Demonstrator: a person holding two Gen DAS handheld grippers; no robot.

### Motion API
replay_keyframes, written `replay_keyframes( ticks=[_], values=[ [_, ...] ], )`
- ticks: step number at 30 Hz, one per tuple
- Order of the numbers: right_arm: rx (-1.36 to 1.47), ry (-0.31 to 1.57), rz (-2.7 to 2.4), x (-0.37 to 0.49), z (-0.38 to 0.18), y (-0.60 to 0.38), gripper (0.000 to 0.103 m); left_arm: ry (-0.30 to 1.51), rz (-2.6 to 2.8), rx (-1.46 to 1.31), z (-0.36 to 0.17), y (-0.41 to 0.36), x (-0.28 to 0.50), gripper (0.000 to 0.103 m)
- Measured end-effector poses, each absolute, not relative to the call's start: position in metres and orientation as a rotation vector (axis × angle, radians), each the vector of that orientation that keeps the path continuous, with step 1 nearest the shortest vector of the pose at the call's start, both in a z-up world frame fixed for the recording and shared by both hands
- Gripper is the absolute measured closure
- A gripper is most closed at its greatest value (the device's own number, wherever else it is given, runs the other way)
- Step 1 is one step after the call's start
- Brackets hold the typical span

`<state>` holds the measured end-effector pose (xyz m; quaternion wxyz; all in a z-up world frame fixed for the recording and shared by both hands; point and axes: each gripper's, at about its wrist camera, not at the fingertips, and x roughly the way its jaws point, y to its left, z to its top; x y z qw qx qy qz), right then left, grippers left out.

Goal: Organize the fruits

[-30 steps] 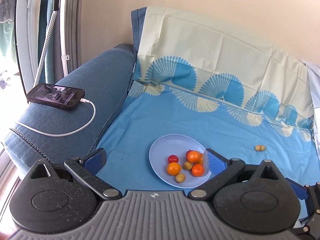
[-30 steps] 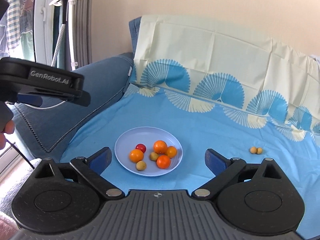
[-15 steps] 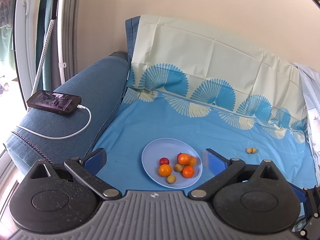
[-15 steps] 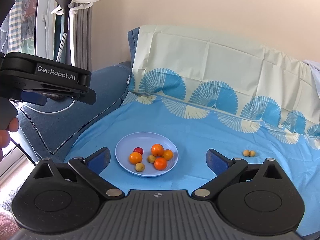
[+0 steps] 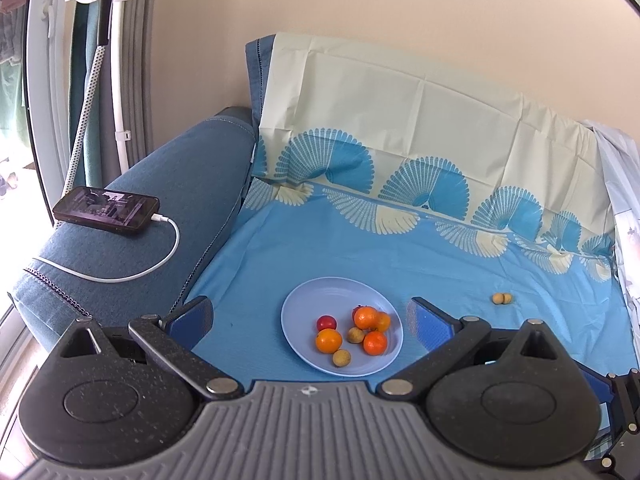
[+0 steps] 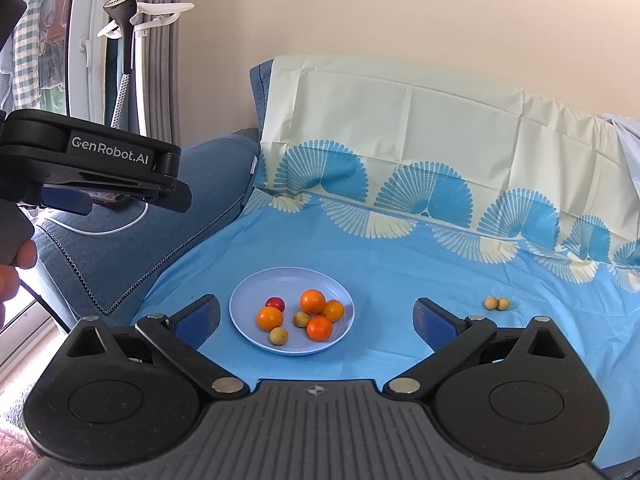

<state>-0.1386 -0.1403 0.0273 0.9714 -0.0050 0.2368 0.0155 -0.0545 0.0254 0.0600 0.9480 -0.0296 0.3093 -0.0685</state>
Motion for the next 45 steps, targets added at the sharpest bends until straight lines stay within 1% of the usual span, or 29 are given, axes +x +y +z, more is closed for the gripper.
replay_keyframes(
  ticks=[23, 30, 37, 45],
  values=[
    [0.014, 0.501, 0.005, -0.128, 0.022, -0.142, 0.001, 0.650, -0.156, -0.028, 0.054, 0.014, -0.043, 0.000],
    [0.048, 0.511, -0.042, -0.120, 0.015, -0.164, 0.001, 0.691, -0.168, -0.002, 0.043, -0.005, -0.025, 0.000],
    [0.096, 0.529, -0.223, -0.105, -0.008, -0.232, 0.001, 0.767, -0.231, 0.069, 0.019, -0.068, 0.014, 0.000],
    [0.132, 0.572, -0.434, -0.071, -0.068, -0.347, 0.001, 0.783, -0.344, 0.234, -0.025, -0.202, 0.083, 0.000]
  ],
)
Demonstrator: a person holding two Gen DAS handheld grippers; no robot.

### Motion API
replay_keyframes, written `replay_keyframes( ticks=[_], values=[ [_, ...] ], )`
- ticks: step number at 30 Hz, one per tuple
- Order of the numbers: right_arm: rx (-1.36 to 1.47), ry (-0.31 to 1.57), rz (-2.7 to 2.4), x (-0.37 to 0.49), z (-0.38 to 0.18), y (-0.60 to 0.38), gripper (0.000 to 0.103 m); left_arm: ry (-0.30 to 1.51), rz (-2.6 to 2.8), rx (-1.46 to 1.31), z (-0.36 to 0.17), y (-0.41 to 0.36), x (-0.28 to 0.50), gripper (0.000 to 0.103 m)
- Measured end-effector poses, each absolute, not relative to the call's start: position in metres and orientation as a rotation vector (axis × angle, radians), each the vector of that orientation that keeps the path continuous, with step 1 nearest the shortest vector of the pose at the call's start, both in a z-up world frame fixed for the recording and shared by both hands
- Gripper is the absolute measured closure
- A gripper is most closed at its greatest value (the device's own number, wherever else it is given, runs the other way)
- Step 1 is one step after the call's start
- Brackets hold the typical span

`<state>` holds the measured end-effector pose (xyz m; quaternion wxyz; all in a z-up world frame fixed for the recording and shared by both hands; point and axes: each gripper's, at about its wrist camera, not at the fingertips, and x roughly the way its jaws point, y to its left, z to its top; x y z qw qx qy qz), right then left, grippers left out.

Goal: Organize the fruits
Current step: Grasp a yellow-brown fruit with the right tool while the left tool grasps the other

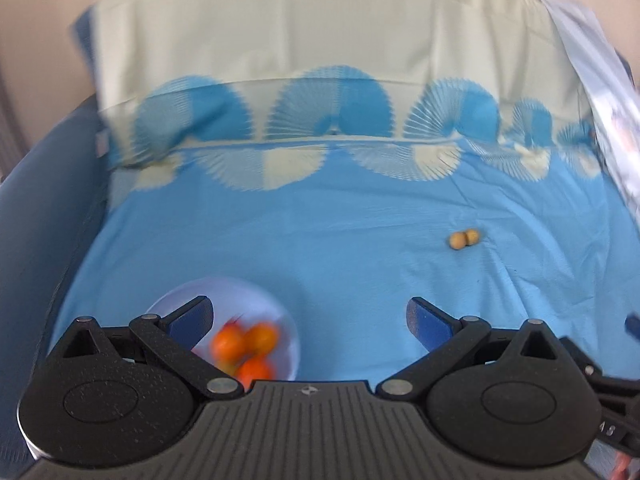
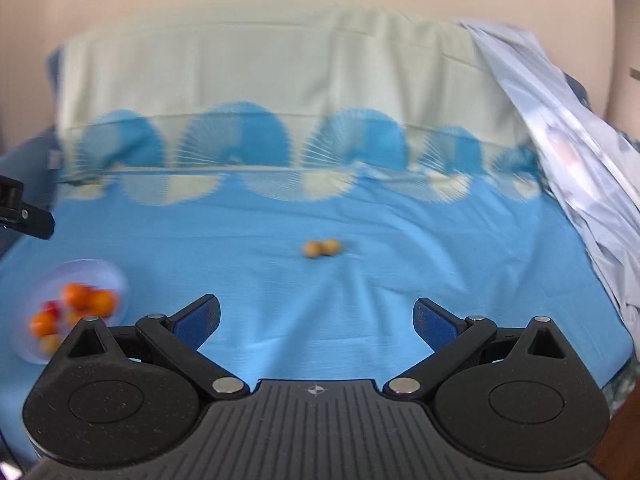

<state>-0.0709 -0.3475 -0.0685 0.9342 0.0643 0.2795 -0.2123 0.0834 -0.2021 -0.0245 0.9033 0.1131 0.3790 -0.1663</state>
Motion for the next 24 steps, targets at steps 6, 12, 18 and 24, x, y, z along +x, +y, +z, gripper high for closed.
replay_keyframes(
  ticks=[6, 12, 18, 24],
  values=[
    [0.003, 0.595, -0.408, 0.022, -0.133, -0.434, 0.001, 0.824, -0.338, 0.256, -0.060, -0.273, 0.137, 0.000],
    [-0.034, 0.703, -0.339, 0.124, -0.203, -0.470, 0.005, 0.878, -0.281, 0.282, -0.097, -0.298, 0.179, 0.000],
    [0.083, 0.645, -0.324, 0.158, -0.212, -0.486, 0.065, 0.883, -0.282, 0.300, -0.121, -0.320, 0.200, 0.000],
    [0.190, 0.657, -0.496, 0.124, -0.204, -0.498, 0.075, 0.856, -0.388, 0.291, -0.141, -0.363, 0.205, 0.000]
  ],
)
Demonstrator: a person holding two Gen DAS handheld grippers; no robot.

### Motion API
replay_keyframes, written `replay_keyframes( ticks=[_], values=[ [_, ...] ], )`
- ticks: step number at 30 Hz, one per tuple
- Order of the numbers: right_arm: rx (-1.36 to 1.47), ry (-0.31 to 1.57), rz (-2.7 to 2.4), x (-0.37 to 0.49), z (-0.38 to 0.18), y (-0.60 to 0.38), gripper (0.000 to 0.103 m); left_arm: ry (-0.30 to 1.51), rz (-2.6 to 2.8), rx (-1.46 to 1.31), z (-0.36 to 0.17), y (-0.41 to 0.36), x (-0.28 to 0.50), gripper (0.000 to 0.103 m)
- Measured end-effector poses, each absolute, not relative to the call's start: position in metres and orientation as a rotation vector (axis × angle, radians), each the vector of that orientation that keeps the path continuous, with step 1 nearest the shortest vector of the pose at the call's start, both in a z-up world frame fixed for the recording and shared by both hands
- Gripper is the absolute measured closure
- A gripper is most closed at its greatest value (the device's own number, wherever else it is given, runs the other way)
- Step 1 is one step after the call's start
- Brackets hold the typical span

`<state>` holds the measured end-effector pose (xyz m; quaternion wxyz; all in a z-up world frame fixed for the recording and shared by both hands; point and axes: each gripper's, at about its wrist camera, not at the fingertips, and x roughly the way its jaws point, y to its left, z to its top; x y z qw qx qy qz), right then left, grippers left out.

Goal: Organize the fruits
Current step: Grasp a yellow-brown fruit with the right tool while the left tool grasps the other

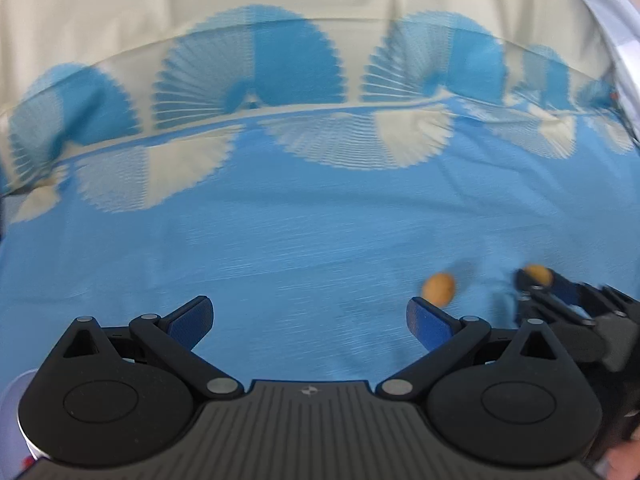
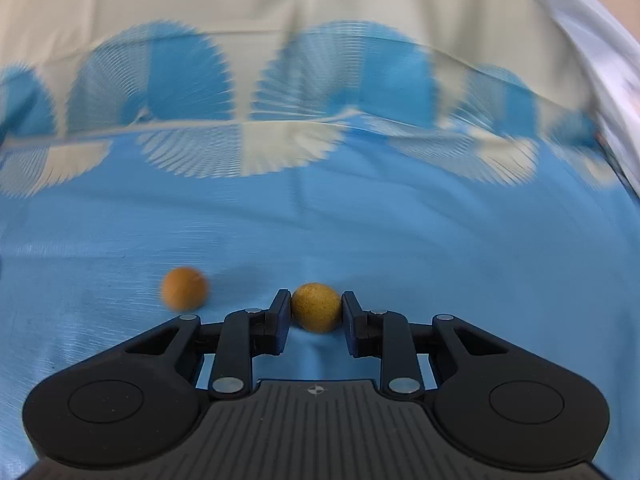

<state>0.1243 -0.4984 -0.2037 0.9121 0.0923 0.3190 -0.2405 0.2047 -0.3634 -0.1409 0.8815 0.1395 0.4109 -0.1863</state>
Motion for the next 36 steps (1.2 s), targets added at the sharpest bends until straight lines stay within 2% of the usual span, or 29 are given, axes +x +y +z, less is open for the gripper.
replay_keyframes(
  ticks=[4, 14, 15, 17, 18, 20, 21, 23, 31, 36],
  values=[
    [0.340, 0.663, -0.645, 0.093, -0.204, -0.531, 0.075, 0.889, -0.488, 0.301, -0.160, -0.395, 0.195, 0.000],
    [0.342, 0.620, -0.583, 0.072, -0.213, -0.552, 0.075, 0.916, -0.545, 0.308, -0.195, -0.438, 0.185, 0.001],
    [0.338, 0.619, -0.579, 0.071, -0.212, -0.553, 0.075, 0.925, -0.529, 0.293, -0.197, -0.439, 0.188, 0.004],
    [0.334, 0.617, -0.575, 0.071, -0.212, -0.553, 0.075, 0.961, -0.502, 0.257, -0.201, -0.440, 0.197, 0.020],
    [0.332, 0.616, -0.574, 0.071, -0.213, -0.553, 0.075, 0.964, -0.490, 0.241, -0.201, -0.439, 0.201, 0.020],
    [0.323, 0.617, -0.575, 0.071, -0.213, -0.552, 0.075, 0.944, -0.481, 0.218, -0.198, -0.440, 0.203, 0.042],
    [0.317, 0.618, -0.576, 0.072, -0.213, -0.552, 0.075, 0.940, -0.479, 0.221, -0.197, -0.441, 0.204, 0.048],
    [0.305, 0.618, -0.579, 0.072, -0.213, -0.550, 0.075, 0.940, -0.489, 0.221, -0.196, -0.442, 0.207, 0.073],
    [0.335, 0.610, -0.594, 0.071, -0.208, -0.552, 0.075, 0.965, -0.434, 0.265, -0.180, -0.424, 0.197, 0.073],
    [0.314, 0.540, -0.605, 0.062, -0.187, -0.545, 0.075, 0.972, -0.399, 0.274, -0.152, -0.391, 0.182, 0.073]
  ],
)
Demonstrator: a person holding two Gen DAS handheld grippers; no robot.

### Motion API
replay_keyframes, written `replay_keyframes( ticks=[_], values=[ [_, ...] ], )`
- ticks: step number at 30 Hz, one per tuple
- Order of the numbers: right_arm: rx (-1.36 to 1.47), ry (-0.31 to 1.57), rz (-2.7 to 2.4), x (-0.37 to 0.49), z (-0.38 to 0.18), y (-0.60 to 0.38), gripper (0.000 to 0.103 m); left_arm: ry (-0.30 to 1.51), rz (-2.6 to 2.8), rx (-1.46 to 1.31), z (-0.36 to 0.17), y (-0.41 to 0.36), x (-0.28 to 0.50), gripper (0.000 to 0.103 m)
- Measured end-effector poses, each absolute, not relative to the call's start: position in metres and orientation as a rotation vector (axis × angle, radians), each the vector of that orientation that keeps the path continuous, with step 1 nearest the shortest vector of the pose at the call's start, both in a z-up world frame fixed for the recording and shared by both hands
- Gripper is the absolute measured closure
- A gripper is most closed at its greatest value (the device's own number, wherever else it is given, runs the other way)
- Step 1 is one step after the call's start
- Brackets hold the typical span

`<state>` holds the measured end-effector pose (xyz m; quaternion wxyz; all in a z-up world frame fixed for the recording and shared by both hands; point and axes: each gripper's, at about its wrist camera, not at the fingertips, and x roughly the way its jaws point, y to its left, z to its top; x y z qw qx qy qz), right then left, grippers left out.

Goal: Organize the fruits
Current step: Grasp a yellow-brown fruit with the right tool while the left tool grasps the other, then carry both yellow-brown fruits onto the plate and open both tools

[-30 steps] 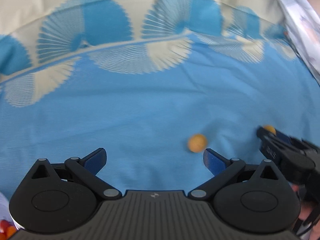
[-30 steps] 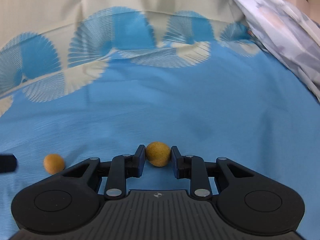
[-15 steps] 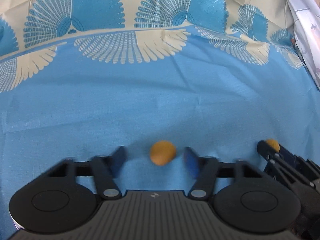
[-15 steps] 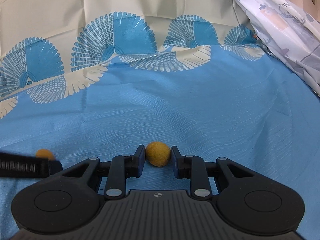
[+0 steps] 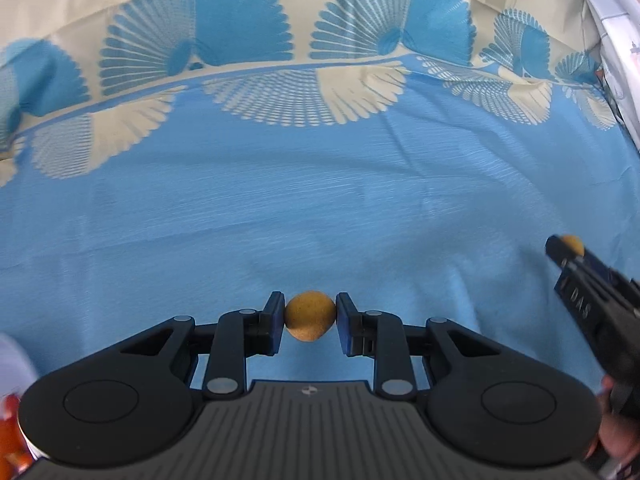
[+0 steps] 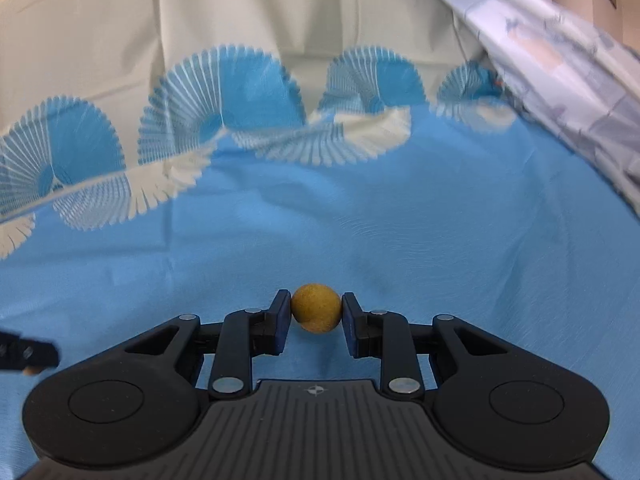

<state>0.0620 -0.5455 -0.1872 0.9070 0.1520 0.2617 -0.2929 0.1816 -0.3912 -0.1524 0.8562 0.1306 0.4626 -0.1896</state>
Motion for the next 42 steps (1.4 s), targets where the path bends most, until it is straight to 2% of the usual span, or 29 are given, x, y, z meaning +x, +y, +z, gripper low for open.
replay_keyframes(
  ticks=[6, 23, 33, 42],
  values=[
    [0.300, 0.515, -0.575, 0.043, -0.143, -0.508, 0.075, 0.924, -0.378, 0.269, -0.095, -0.325, 0.151, 0.073],
    [0.190, 0.548, -0.106, -0.098, -0.003, -0.260, 0.074, 0.845, -0.245, 0.124, 0.029, -0.084, 0.022, 0.073],
    [0.096, 0.539, 0.096, -0.140, 0.033, -0.160, 0.074, 0.818, -0.169, 0.054, 0.047, 0.013, -0.050, 0.073],
    [-0.006, 0.560, 0.215, -0.160, 0.036, -0.111, 0.074, 0.851, -0.129, 0.011, 0.035, 0.051, -0.078, 0.073]
  ],
)
